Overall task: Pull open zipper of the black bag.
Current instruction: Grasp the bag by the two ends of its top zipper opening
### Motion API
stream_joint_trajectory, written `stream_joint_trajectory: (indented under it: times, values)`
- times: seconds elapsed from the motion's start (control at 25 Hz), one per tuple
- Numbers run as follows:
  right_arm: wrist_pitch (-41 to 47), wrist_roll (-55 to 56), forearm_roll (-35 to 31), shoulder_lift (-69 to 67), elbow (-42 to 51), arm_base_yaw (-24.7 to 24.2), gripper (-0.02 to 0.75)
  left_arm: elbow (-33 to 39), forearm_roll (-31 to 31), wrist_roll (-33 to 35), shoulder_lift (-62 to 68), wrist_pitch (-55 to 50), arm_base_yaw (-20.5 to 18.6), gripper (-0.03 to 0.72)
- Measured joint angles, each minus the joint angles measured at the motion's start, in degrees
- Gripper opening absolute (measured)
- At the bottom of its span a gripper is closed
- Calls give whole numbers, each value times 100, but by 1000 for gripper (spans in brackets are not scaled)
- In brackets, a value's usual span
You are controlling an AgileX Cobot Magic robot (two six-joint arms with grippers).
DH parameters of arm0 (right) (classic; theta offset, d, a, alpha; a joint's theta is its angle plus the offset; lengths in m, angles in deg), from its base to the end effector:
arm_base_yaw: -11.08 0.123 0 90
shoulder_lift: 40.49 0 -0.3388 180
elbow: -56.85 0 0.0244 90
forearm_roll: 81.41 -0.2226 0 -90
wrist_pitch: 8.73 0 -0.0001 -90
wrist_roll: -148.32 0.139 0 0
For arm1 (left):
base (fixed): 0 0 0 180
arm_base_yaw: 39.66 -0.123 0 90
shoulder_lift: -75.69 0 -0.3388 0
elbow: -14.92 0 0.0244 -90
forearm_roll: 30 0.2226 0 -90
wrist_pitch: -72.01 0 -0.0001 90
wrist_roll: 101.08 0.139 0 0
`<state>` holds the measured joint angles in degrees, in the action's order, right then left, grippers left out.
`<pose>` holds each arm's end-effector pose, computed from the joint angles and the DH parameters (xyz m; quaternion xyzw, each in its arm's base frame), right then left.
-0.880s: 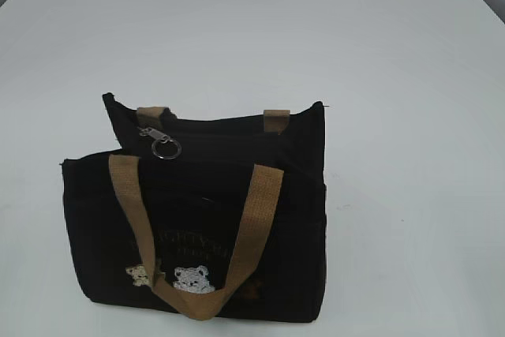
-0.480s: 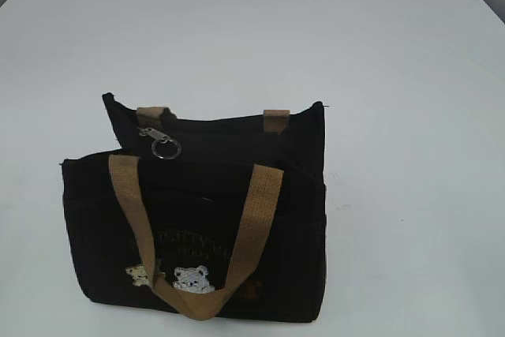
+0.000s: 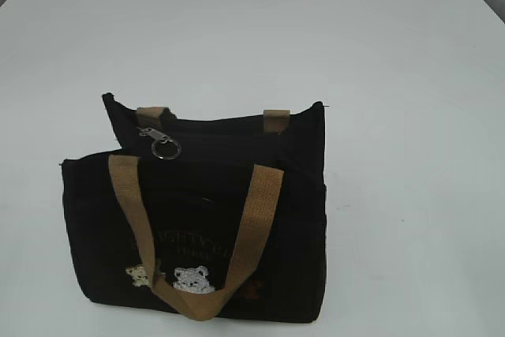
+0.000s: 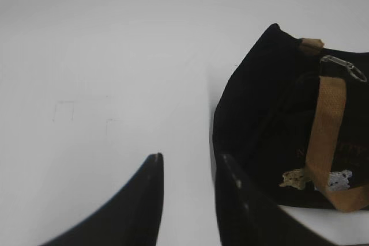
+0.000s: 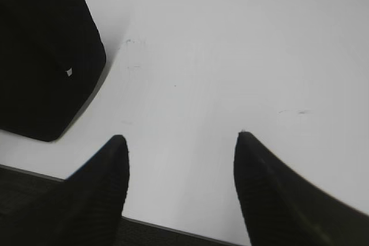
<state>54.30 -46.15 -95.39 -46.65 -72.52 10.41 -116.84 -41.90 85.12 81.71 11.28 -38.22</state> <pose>-0.0451 0.0305 0.2356 -0.1098 0.8518 0.0549 0.5093 -0.0467 -0.0238 0.2517 0.0617 0.8365 -0.0812 0.5383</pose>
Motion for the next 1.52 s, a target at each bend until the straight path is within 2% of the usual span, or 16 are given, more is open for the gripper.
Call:
stream_joint_trajectory:
  times: [0.2, 0.32, 0.52, 0.6, 0.68, 0.8, 0.88, 1.08, 1.24, 1.52]
  values:
    - [0, 0, 0, 0, 0, 0, 453, 0, -36, 0, 0, 0, 0, 237]
    - [0, 0, 0, 0, 0, 0, 453, 0, -323, 0, 0, 69, 0, 237]
    - [-24, 0, 0, 0, 0, 0, 453, -130, -629, 6, 423, 764, 0, 244]
    - [-30, 0, -22, -119, 0, 0, 453, -218, -672, 45, 908, 903, 0, 262]
    - [-80, 0, -79, -391, -20, 0, 453, -284, -863, 45, 1504, 1049, 0, 312]
    - [-440, 0, -288, -923, -88, 0, 453, -440, -1585, 200, 2634, 1252, 0, 413]
    - [-737, 0, -474, -1294, -95, 5, 453, -663, -2199, 563, 3337, 1254, 0, 465]
    - [-1324, 0, -754, -1853, -95, 291, 453, -1407, -3219, 1230, 5251, 799, 0, 492]
    - [-1554, -5, -758, -2369, -95, 491, 453, -2004, -3343, 1312, 6392, 262, 93, 493]
    - [-1861, -297, -785, -3299, -298, 708, 453, -2673, -3299, 1317, 7957, 10, 773, 493]
